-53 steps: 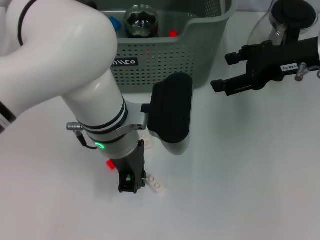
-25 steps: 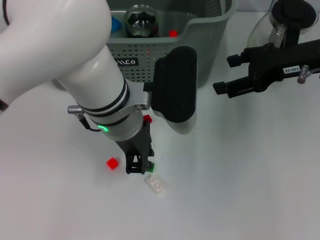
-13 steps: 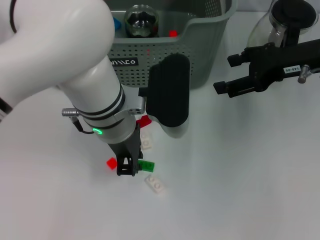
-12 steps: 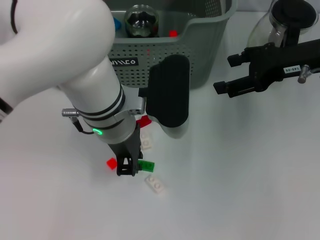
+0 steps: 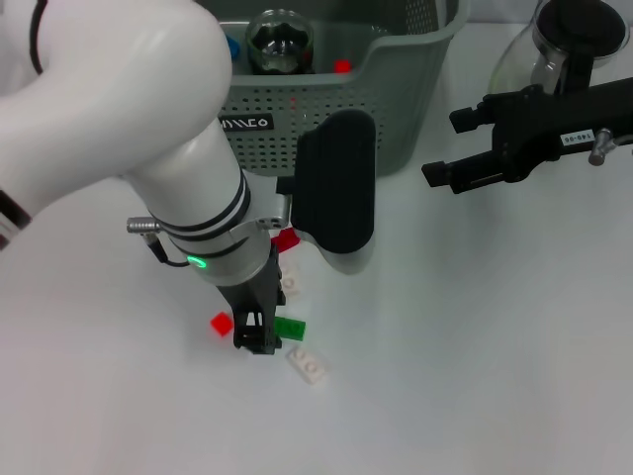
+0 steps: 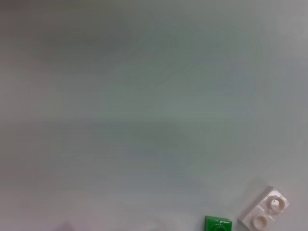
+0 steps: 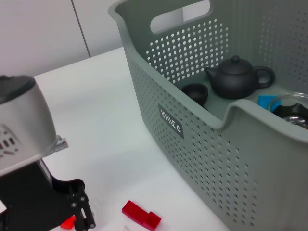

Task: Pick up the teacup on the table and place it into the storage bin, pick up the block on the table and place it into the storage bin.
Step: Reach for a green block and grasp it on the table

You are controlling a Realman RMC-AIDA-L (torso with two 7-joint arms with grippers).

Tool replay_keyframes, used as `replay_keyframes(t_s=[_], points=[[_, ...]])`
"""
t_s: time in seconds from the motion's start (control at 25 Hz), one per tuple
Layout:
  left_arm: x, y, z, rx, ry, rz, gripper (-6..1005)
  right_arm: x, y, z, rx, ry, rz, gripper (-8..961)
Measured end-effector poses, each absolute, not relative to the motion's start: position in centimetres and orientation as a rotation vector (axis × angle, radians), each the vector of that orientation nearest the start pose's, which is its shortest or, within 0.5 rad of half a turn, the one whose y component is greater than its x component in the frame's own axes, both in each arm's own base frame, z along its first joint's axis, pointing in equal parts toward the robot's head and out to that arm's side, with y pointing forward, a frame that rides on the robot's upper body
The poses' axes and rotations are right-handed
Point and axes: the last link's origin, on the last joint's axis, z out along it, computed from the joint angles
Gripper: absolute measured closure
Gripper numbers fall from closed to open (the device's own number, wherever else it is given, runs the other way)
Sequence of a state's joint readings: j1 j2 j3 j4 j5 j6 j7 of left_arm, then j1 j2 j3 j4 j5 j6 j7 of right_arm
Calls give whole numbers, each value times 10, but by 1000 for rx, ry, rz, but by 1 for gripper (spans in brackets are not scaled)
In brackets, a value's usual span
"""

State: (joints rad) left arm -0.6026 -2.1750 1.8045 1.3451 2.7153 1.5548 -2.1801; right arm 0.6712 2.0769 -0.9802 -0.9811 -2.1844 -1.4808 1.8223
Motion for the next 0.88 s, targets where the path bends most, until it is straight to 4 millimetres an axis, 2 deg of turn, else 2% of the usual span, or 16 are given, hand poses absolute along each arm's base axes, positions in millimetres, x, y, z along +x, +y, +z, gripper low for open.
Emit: replay_keyframes(t_s=[0.36, 0.88], points=[[-159, 300, -90, -2918, 84, 983, 511, 186, 380, 6, -2866, 544, 218, 22], [-158, 299, -95, -2915, 132, 987, 565, 187, 380, 5, -2862, 547, 219, 22]])
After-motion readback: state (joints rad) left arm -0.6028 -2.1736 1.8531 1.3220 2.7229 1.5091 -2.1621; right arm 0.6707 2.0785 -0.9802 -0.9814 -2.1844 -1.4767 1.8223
